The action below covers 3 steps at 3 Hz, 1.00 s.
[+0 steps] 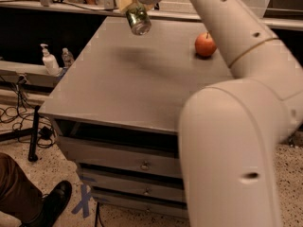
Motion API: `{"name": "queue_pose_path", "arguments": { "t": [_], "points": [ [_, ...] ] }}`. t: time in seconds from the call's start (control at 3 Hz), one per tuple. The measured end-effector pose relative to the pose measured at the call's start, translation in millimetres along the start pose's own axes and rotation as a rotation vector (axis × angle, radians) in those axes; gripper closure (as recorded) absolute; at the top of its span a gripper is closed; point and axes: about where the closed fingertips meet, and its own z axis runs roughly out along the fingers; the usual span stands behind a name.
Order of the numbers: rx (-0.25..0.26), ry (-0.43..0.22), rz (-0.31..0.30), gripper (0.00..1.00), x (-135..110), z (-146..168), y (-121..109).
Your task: Place green can upright
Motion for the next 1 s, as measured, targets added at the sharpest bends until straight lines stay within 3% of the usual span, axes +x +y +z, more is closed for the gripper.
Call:
{"name": "queue_pose_path", "arguments": {
  "t": [0.33,0.67,1.0],
  "points": [
    [-0.051,-0.15,0.069,1.0,-1.9,-64.6,-2.4],
    [-0.121,-0.252,0.097,1.0,21.0,-93.6,5.3],
    [-0.131,-0.277,0.126,1.0,41.2,-89.4,-0.4]
  ]
}}
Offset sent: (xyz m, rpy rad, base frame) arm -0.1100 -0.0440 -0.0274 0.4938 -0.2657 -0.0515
